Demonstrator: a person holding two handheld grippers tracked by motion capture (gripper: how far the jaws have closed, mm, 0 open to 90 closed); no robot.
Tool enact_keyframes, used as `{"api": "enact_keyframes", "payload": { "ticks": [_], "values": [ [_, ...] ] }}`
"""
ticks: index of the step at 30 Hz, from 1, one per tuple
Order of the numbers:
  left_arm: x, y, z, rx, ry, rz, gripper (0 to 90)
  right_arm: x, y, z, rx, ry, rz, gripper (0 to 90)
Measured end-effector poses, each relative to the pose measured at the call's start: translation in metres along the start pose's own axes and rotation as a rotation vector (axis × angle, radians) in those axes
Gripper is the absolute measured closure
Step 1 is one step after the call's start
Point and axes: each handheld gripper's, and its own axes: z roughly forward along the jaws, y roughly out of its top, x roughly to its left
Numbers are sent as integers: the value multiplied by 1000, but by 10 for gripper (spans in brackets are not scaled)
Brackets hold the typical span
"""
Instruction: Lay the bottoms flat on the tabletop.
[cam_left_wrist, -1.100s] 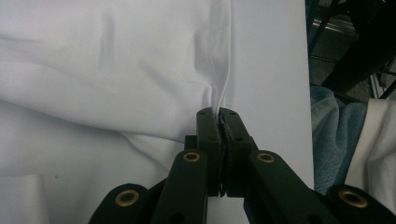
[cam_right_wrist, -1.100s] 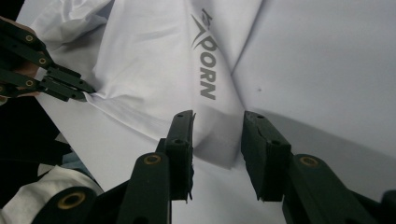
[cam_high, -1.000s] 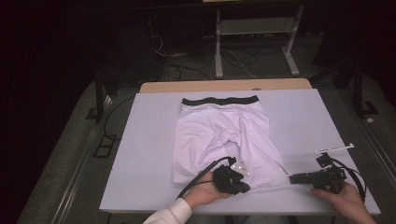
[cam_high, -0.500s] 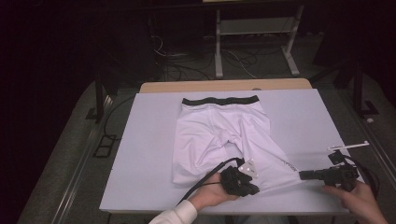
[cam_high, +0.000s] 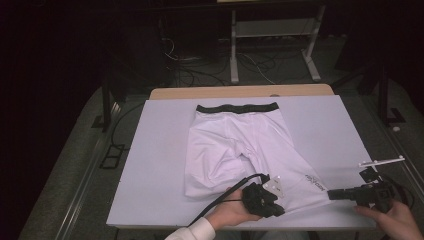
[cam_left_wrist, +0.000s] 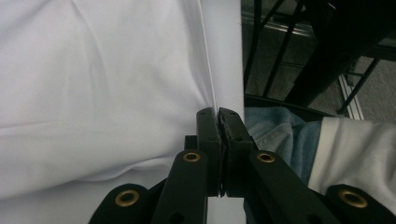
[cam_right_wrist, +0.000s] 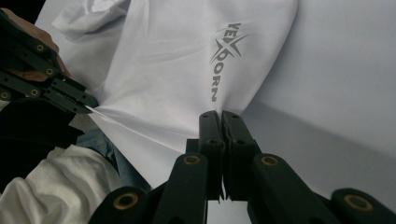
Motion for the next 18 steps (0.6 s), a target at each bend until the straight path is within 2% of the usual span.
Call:
{"api": "enact_keyframes", "payload": {
  "ticks": [5,11,18],
  "values": [
    [-2,-2,4,30,-13,5,872,-1,-6,4,33,2,7,858],
    [-2,-8,0,57,-20,4,872,1,-10,12,89,18,1,857],
    [0,-14,1,72,-33,-22,866,7,-9,18,125,25,-16,838]
  ]
}}
